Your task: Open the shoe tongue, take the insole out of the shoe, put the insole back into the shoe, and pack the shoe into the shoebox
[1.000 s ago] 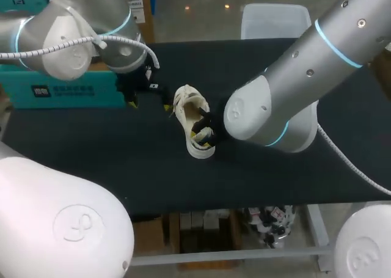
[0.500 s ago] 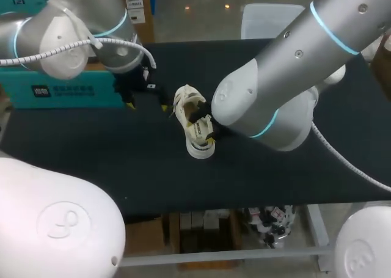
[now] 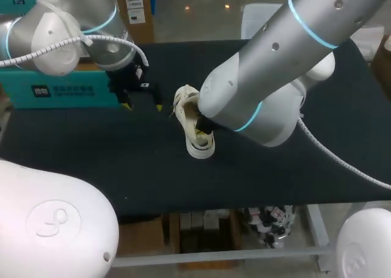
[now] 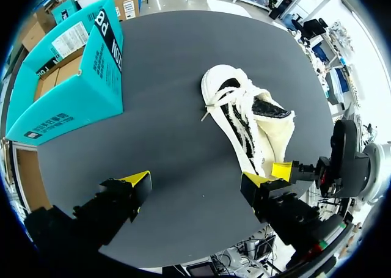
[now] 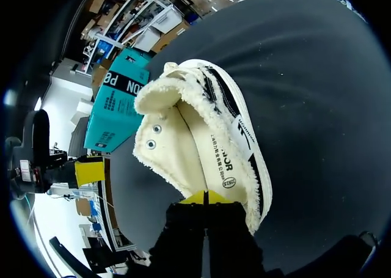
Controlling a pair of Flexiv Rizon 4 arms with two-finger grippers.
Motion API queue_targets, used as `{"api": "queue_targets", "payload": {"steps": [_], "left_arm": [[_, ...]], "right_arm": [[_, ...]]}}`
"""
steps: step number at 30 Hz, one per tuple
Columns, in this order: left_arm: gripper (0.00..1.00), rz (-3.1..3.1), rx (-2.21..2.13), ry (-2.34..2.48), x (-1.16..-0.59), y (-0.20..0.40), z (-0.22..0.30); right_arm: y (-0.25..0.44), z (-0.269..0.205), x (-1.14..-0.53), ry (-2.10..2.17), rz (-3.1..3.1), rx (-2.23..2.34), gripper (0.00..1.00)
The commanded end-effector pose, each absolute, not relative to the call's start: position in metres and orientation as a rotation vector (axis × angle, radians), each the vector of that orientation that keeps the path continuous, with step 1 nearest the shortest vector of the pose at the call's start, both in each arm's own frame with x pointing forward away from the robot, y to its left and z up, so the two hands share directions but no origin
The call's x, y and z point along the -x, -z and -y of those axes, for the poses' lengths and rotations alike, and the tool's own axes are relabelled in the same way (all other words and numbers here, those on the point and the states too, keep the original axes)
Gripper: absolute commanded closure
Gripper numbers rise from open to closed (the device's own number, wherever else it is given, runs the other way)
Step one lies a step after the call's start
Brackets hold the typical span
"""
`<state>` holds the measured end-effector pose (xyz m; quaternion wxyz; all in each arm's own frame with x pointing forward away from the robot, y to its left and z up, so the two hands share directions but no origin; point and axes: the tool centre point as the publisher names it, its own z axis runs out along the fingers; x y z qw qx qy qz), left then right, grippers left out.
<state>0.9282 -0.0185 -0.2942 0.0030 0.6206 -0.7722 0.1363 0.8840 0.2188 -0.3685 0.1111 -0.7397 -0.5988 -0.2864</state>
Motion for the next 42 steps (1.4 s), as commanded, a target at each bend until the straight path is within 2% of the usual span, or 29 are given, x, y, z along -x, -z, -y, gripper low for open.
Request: {"api": "queue_targets", "payload": {"steps": [1, 12, 27, 42], "left_arm": [[0.00, 2.422, -1.946, -0.417, -0.932, 0.296, 0.020], [0.00, 2.433, -1.927, -0.396, -0.940, 0.298, 0.031], [0.00, 2.473, -1.901, -0.368, -0.923, 0.292, 0.075], [0.00, 2.388, -2.051, -0.321, -0.932, 0.327, 0.100]], "right_arm": [[0.391, -0.227, -0.890, 0.695, 1.838, 2.326, 1.00], [0.417, -0.223, -0.887, 0.647, 1.853, 2.377, 1.00], [0.325, -0.188, -0.876, 1.014, 1.740, 2.302, 1.00], [0.307, -0.131, -0.902, 1.070, 1.699, 2.235, 1.00]]}}
